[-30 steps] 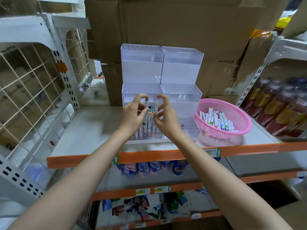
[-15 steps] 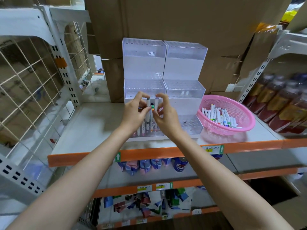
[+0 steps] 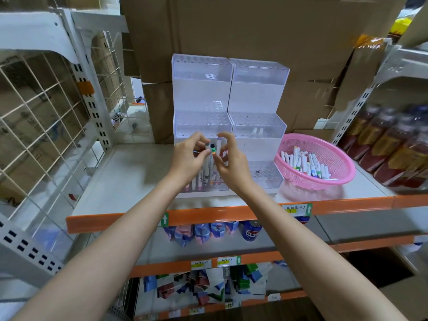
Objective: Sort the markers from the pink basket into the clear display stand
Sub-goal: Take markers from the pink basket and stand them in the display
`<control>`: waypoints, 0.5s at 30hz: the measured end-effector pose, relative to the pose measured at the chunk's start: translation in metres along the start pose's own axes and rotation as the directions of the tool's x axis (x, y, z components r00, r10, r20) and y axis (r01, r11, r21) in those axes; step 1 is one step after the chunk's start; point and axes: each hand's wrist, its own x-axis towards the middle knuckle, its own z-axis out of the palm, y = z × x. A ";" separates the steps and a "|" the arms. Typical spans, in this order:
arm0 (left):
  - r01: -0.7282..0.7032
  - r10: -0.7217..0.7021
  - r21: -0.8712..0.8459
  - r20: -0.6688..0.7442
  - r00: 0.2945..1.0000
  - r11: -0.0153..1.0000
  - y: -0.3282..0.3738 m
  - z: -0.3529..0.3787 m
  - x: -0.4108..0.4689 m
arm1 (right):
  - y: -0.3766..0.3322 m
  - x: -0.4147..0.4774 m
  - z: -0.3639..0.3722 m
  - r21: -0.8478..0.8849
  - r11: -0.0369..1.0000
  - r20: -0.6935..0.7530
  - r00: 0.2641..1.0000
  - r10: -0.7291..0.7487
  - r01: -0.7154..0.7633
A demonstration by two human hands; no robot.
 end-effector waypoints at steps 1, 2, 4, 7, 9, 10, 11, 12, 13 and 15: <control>-0.003 0.003 0.005 0.002 1.000 1.000 0.000 0.000 0.000 | 0.000 0.000 0.000 -0.001 1.000 0.004 1.000 -0.002 0.002; -0.008 0.008 0.014 0.005 1.000 1.000 0.000 0.000 0.000 | 0.000 0.000 0.000 -0.001 1.000 0.008 1.000 -0.001 0.001; -0.020 0.019 0.028 0.012 1.000 0.999 0.000 0.001 -0.001 | 0.001 0.000 0.000 0.004 1.000 0.010 1.000 0.000 0.000; -0.092 0.090 0.063 0.044 0.995 0.994 -0.003 0.002 -0.001 | 0.002 0.000 0.001 -0.008 1.000 0.008 1.000 -0.013 0.013; -0.117 0.113 0.085 0.055 0.992 0.989 -0.004 0.003 -0.002 | 0.003 -0.001 0.001 -0.015 1.000 0.006 1.000 -0.021 0.021; -0.122 0.117 0.092 0.054 0.992 0.988 -0.005 0.002 -0.002 | 0.003 -0.001 0.001 -0.018 0.999 0.006 1.000 -0.026 0.026; -0.124 0.119 0.098 0.051 0.992 0.987 -0.005 0.002 -0.002 | 0.003 -0.001 0.002 -0.022 0.999 0.006 1.000 -0.029 0.029; -0.126 0.121 0.101 0.049 0.991 0.987 -0.005 0.002 -0.002 | 0.003 -0.001 0.002 -0.023 0.999 0.006 1.000 -0.031 0.031; -0.130 0.125 0.103 0.051 0.991 0.986 -0.005 0.002 -0.002 | 0.003 -0.001 0.002 -0.023 0.999 0.007 1.000 -0.031 0.031; -0.152 0.146 0.107 0.056 0.988 0.983 -0.006 0.001 -0.002 | 0.004 0.000 0.002 -0.023 0.999 0.013 1.000 -0.026 0.027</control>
